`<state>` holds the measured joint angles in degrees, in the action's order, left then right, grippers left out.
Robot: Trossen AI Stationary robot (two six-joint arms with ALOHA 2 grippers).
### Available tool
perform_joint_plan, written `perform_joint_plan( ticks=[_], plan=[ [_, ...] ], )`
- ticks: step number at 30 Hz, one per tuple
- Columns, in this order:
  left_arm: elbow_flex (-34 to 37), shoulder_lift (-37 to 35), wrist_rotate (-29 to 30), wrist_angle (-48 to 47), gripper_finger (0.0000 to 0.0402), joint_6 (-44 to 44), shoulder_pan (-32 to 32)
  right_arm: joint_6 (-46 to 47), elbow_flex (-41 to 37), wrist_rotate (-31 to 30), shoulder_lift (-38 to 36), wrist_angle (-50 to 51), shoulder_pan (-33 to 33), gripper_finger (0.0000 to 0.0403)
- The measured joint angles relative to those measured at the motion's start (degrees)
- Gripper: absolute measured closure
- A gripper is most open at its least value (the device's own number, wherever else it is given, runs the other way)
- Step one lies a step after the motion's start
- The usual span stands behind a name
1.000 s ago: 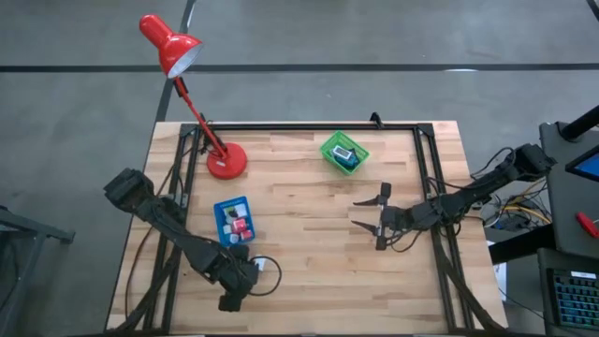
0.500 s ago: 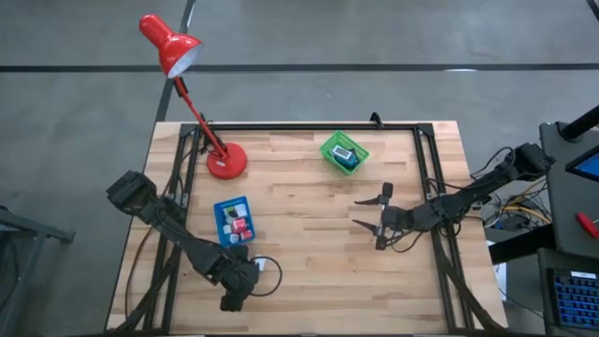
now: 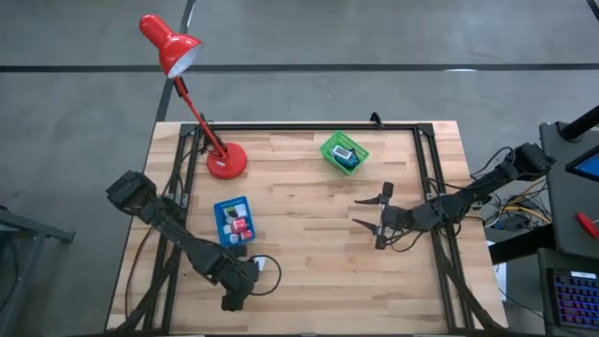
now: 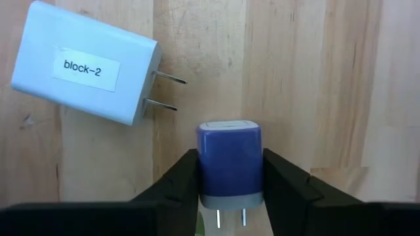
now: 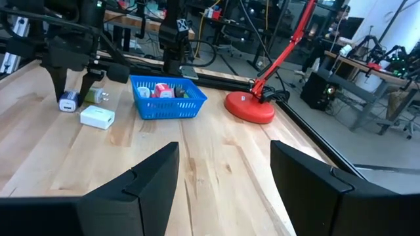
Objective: Pick & Place Office items
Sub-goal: Put the purple charger adapter into the blue basket
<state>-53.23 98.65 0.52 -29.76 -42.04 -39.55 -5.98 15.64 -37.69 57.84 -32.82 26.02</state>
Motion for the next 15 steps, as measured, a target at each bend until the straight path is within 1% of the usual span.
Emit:
perform_joint_plan(
  ticks=[6,9,12,15],
  plan=[
    [0.0,0.0,-1.56,0.02,0.0277,0.12,-0.32,0.01,0.0,0.02,0.0,0.0,0.0,0.0172],
    [0.0,0.0,-1.77,0.02,0.0277,1.71,-0.96,0.0,0.0,0.02,0.0,0.0,0.0,0.0172],
    [0.0,0.0,-1.72,0.0,0.0277,3.2,-1.62,0.0,0.0,0.02,0.0,-0.01,0.0,0.0172],
    [0.0,-0.13,-0.42,0.12,0.0277,4.33,-2.26,0.0,-0.02,0.02,0.0,-0.02,0.0,0.0172]
  ],
)
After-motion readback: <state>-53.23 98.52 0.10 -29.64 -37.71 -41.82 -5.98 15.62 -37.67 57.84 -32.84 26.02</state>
